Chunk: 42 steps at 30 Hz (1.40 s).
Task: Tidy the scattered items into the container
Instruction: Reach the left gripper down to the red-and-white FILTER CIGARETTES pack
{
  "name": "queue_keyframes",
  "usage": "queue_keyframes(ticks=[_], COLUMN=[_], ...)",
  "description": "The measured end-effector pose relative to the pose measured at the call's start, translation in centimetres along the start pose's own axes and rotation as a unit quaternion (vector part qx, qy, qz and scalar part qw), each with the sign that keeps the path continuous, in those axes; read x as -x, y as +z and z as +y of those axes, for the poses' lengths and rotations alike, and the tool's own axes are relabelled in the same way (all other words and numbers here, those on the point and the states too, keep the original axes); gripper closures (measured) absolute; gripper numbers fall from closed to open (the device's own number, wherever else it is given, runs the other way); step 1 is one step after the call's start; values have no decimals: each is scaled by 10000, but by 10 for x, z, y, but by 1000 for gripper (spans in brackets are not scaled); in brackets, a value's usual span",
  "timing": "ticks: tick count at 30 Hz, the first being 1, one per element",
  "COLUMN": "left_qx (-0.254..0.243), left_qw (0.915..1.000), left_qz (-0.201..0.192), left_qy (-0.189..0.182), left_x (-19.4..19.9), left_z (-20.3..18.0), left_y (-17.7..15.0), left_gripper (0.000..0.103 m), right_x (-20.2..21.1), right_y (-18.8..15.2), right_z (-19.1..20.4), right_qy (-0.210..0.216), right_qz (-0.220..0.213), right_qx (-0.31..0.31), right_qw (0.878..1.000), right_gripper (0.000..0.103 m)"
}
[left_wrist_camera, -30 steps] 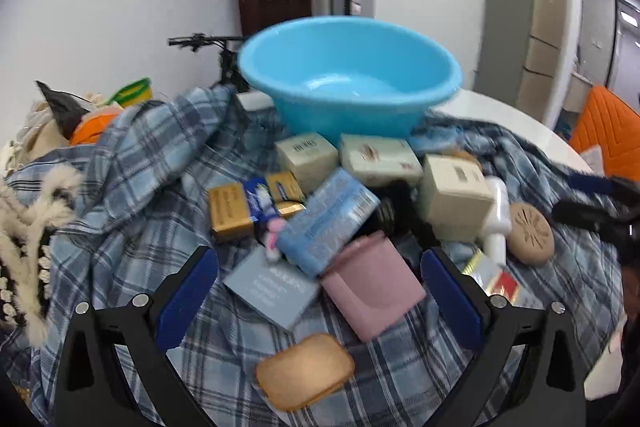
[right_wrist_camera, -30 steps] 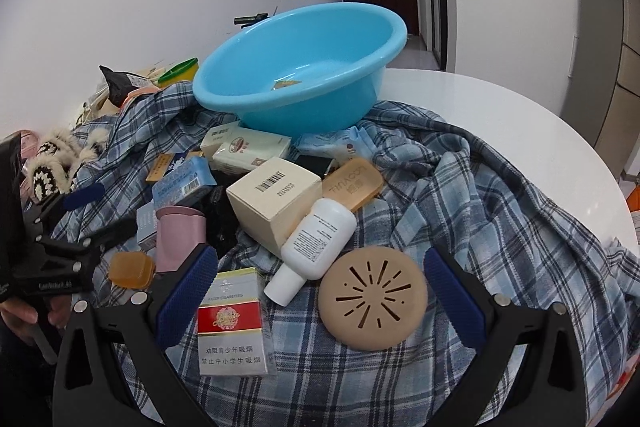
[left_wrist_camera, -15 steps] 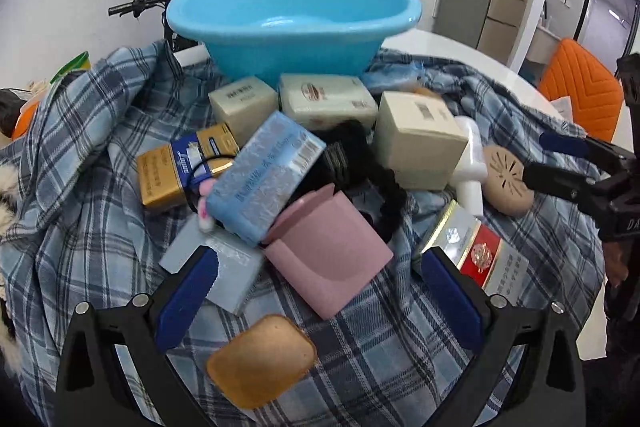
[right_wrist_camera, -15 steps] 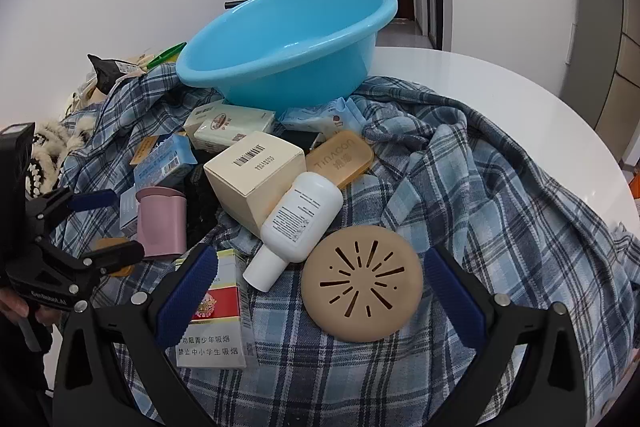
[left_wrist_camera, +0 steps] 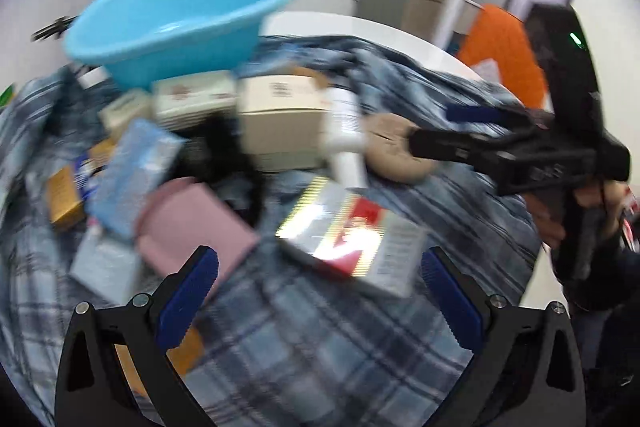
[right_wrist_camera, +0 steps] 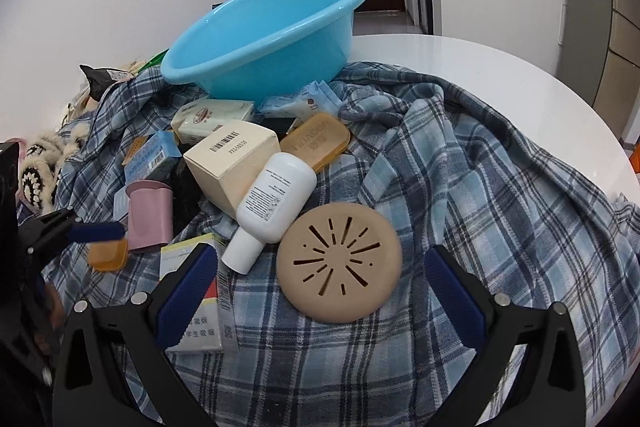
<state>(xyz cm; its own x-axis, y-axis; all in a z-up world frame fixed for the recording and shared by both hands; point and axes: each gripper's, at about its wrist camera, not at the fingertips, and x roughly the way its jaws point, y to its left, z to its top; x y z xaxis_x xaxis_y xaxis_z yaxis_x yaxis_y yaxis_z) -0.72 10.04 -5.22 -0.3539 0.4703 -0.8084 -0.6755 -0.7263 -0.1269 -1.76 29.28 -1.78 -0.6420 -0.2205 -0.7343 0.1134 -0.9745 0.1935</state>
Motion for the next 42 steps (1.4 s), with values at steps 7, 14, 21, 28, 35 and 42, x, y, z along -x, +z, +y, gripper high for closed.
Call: queue_keyframes(ticks=[7, 14, 21, 28, 35, 42], left_qx=[-14, 71, 127, 413, 637, 593], left_qw=[9988, 9974, 9979, 9960, 9950, 9957], left_qz=[404, 650, 629, 628, 606, 673], left_qy=[-264, -304, 83, 482, 474, 233], left_x=[-22, -30, -27, -14, -20, -43], left_z=[-18, -22, -14, 8, 11, -7], left_y=[1, -4, -7, -16, -4, 14], left_gripper=[0, 0, 0, 0, 0, 0], right_x=[2, -15, -28, -28, -2, 3], right_y=[-7, -23, -29, -35, -27, -20], right_z=[-14, 7, 20, 36, 16, -2], right_qy=[-102, -506, 82, 143, 636, 235], right_qz=[12, 329, 855, 943, 644, 472], right_qx=[-67, 1076, 1356, 1778, 1399, 1275], right_qw=[9999, 9924, 9870, 9794, 9860, 9904], right_gripper=[0, 0, 1, 1, 1, 2])
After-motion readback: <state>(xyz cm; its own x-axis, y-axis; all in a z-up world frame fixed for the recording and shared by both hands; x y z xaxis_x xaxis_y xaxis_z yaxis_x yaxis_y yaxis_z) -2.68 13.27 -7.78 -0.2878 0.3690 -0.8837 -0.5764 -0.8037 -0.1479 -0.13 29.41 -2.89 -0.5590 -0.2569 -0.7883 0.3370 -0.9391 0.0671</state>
